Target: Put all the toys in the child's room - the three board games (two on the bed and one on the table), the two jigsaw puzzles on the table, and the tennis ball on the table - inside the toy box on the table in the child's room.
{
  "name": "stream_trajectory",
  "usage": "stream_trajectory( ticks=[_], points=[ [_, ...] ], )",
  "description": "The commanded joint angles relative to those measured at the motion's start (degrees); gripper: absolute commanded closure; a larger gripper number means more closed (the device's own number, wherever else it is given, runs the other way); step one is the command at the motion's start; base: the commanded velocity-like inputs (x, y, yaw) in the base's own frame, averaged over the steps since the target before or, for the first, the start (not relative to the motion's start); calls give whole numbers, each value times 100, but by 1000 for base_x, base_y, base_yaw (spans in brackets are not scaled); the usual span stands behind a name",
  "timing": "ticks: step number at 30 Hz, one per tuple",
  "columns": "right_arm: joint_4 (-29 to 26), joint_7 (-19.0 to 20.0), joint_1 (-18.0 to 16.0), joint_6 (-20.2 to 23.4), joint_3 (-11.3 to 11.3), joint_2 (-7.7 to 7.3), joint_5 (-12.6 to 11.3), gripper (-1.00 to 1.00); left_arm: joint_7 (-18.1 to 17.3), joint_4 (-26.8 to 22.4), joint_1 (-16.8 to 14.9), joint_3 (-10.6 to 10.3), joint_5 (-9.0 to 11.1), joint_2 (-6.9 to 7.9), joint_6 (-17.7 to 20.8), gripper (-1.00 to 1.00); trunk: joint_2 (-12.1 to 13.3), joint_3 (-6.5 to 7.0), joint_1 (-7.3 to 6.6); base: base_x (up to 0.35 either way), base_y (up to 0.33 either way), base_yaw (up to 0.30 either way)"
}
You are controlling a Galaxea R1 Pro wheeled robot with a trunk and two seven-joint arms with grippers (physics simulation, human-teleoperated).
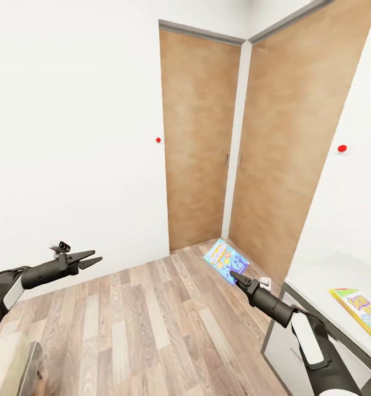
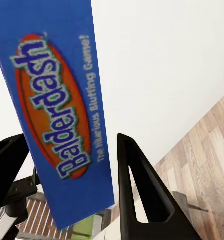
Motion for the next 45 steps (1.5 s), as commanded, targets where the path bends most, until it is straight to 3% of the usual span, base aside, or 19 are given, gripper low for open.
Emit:
stream_trajectory(
  ticks=[1, 45],
  points=[
    [2, 13, -6, 41, -8, 2, -36, 100, -19, -2, -1, -9, 11, 2, 61, -100, -9, -8, 3, 0, 0, -285],
    [2, 8, -6, 40, -8, 2, -35, 100, -19, -2, -1, -9, 13, -3, 61, -100, -9, -8, 3, 0, 0, -285]
  ],
)
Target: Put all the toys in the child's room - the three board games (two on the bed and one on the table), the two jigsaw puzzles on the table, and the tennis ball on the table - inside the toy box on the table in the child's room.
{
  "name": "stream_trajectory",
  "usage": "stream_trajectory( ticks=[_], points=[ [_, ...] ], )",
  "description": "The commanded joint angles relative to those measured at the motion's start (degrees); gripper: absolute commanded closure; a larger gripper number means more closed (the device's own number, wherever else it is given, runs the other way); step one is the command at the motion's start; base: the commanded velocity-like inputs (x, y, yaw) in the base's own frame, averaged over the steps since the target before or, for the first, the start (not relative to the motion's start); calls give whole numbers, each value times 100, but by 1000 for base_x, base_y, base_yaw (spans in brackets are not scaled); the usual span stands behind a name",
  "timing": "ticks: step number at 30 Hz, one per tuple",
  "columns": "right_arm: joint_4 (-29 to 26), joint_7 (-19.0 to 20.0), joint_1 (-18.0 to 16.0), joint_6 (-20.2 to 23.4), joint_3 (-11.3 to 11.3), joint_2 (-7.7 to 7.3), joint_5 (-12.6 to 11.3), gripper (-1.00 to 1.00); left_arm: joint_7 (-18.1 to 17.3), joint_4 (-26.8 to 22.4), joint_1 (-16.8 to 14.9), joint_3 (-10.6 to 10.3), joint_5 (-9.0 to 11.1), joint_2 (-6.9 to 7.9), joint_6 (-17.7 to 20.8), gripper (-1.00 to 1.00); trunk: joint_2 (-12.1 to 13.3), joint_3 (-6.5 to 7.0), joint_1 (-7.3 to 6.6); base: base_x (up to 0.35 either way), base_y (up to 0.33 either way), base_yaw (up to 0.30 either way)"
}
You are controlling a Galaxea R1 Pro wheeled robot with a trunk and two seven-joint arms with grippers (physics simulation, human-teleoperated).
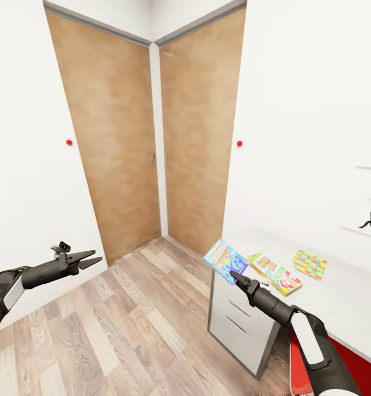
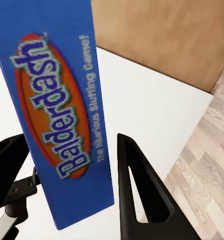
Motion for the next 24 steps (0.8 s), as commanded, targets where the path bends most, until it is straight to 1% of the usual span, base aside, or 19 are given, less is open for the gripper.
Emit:
stream_trajectory(
  ticks=[1, 18, 24],
  points=[
    [2, 10, -6, 42, -8, 3, -37, 100, -19, -2, -1, -9, 9, 4, 61, -100, -9, -8, 3, 0, 0, -285],
    [2, 10, -6, 42, -8, 7, -37, 100, -19, -2, -1, -7, 1, 24, 61, -100, -9, -8, 3, 0, 0, -285],
    [2, 10, -6, 42, -8, 8, -37, 100, -19, -2, -1, -5, 0, 30, 67, -100, -9, -8, 3, 103, 7, -285]
  ],
)
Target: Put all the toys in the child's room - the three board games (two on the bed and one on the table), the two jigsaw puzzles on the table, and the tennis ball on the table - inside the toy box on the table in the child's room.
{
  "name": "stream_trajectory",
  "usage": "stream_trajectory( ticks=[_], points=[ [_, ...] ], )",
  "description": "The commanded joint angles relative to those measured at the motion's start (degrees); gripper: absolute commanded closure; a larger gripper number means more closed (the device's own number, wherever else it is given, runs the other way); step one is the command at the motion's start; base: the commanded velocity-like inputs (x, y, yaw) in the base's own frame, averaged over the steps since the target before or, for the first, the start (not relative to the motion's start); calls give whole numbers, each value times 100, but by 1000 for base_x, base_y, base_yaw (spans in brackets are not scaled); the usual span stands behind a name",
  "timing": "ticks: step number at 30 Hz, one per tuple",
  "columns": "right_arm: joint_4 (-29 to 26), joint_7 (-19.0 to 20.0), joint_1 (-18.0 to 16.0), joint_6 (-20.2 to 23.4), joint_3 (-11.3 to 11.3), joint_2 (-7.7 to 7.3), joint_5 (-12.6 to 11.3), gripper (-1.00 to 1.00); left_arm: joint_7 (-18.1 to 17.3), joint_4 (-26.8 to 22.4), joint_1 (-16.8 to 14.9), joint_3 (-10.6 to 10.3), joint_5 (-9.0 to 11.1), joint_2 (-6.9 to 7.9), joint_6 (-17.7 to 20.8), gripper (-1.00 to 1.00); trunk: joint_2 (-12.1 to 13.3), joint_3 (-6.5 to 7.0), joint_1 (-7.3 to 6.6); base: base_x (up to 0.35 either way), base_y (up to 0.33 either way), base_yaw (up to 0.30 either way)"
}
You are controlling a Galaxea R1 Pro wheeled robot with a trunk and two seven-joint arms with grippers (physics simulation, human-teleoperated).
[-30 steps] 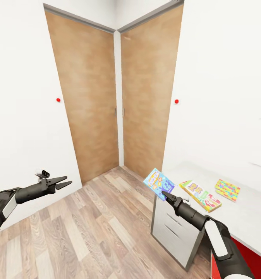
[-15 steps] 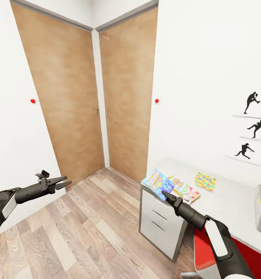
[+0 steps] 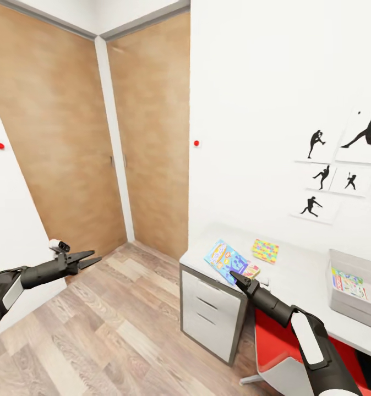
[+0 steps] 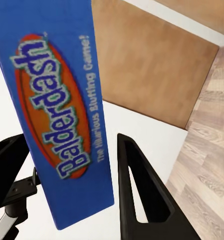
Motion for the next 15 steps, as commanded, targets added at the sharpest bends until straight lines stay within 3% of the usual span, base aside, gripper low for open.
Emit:
stream_trajectory(
  ticks=[1, 9, 15],
  points=[
    [2, 11, -6, 41, -9, 3, -34, 100, -19, -2, -1, -7, 9, 4, 62, -100, -9, -8, 5, 204, 76, -285],
    [2, 12, -6, 41, -9, -4, -34, 100, -19, -2, -1, -6, 13, 4, 63, -100, -9, -8, 5, 196, 83, -276],
    [-3, 20, -6, 41, -13, -4, -34, 100, -19, -2, -1, -4, 17, 10, 56, -100, -9, -8, 5, 27, 6, -65]
  ],
)
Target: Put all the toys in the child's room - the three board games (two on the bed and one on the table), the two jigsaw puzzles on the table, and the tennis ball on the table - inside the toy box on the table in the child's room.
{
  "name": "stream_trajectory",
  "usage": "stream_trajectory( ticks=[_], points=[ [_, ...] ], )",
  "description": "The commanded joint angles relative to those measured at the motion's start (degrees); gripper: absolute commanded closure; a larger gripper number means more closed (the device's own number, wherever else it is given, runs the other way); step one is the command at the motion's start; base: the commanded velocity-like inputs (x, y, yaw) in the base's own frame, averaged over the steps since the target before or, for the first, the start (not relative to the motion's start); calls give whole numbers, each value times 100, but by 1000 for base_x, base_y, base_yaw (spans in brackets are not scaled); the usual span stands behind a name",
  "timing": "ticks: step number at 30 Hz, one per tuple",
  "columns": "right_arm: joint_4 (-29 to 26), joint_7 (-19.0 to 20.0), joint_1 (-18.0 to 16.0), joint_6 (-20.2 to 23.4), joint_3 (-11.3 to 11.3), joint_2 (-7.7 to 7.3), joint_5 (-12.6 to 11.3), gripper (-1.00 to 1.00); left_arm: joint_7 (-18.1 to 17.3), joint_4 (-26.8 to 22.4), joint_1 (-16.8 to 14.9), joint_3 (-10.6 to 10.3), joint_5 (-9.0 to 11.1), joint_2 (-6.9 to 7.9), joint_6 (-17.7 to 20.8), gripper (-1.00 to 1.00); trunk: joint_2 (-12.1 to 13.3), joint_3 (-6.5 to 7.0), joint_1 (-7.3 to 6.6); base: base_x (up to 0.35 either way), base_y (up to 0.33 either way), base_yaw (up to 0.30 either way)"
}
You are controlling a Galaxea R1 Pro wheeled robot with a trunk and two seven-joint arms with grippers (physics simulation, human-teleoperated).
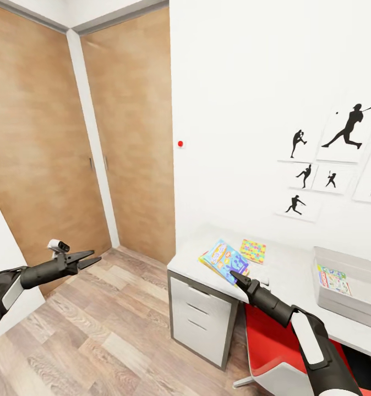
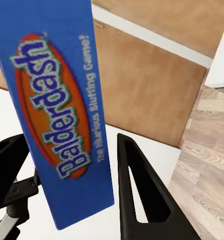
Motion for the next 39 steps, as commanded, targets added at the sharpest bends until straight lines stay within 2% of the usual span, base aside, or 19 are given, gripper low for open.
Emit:
stream_trajectory(
  ticks=[1, 4, 9, 15, 25, 39],
  points=[
    [2, 17, -4, 32, -42, 3, -9, 100, -19, 0, -3, -8, 4, 4, 60, -100, -9, -8, 3, 4, 1, -10],
    [-1, 14, -4, 32, -168, 8, 18, 100, -19, 0, -3, -8, 7, 1, 60, -100, -9, -8, 3, 2, 0, -4],
    [-3, 12, -4, 32, -228, 10, 19, 100, -19, 5, -3, -8, 2, 4, 59, -100, -9, -8, 3, 0, 0, -1],
    [-4, 11, -4, 35, -246, 10, -6, 100, -19, 9, -3, -8, 3, 7, 67, -100, -9, -2, 3, 44, 94, -42],
    [-4, 22, -4, 40, -249, 10, -9, 100, -19, 9, -3, -8, 8, 13, 66, -100, -9, 29, 3, 195, 190, -214],
    [-12, 61, -4, 44, -243, 10, 0, 100, -19, 9, -3, -8, 8, 15, 60, -100, -9, 30, 3, 147, 103, -39]
  ],
)
